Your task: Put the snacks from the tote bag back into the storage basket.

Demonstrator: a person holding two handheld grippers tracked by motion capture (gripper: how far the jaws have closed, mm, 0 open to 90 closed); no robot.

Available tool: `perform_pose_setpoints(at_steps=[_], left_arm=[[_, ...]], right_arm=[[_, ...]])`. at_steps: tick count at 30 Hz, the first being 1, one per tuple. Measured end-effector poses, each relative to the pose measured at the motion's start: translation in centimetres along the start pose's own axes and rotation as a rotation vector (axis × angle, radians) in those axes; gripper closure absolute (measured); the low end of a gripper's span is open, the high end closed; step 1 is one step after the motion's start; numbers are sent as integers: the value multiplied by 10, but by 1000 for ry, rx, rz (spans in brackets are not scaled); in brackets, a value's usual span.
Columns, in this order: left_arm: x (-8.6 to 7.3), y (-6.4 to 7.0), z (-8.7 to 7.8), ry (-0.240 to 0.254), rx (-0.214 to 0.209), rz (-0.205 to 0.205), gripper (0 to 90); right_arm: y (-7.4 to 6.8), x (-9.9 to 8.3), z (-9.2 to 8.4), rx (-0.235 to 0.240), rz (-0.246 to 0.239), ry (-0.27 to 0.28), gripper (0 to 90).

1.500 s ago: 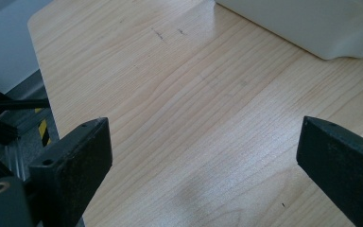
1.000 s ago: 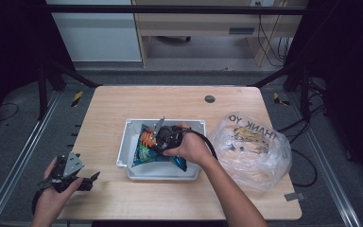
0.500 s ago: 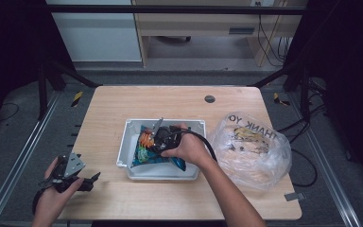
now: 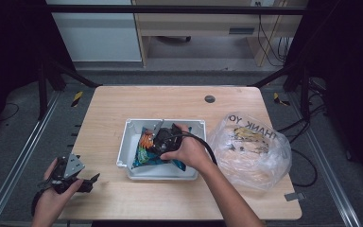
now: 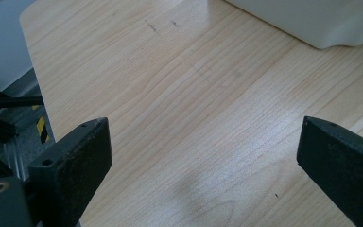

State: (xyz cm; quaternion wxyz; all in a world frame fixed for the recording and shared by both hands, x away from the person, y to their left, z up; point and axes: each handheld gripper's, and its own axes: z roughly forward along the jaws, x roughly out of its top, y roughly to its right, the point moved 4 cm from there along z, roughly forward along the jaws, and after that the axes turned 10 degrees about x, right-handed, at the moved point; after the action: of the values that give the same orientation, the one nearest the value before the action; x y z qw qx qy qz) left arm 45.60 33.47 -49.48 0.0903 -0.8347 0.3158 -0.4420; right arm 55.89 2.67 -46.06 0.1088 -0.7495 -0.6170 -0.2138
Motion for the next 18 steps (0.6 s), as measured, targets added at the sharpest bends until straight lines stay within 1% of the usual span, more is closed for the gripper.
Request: perform_pose_setpoints(at_steps=[1, 3, 6, 7, 9, 10, 11, 12, 13, 18], left_arm=[[0, 0, 0, -1, -1, 0, 36], [0, 0, 1, 0, -4, -10, 36], [-1, -1, 1, -1, -1, -7, 36], [-1, -1, 1, 1, -1, -12, 36], [-2, -1, 0, -1, 0, -11, 36], [-1, -2, 0, -2, 0, 0, 36], [-1, -2, 0, -2, 0, 0, 36], [-1, -1, 0, 2, -1, -4, 36], [-1, -1, -1, -4, -4, 3, 36], [-1, -1, -1, -1, -3, 1, 36]], right_arm=[[0, 1, 0, -5, 1, 3, 137], [0, 2, -2, 0, 14, 18, 127], [2, 2, -6, 3, 14, 24, 112], [3, 2, -7, 5, 17, 28, 107], [3, 2, -10, -2, 27, 31, 96], [3, 2, -11, -2, 28, 35, 96], [3, 2, -11, -2, 28, 35, 96], [3, 2, -15, -9, 25, 38, 96], [3, 2, -16, -10, 24, 40, 96], [0, 1, -21, -3, 33, 42, 83]])
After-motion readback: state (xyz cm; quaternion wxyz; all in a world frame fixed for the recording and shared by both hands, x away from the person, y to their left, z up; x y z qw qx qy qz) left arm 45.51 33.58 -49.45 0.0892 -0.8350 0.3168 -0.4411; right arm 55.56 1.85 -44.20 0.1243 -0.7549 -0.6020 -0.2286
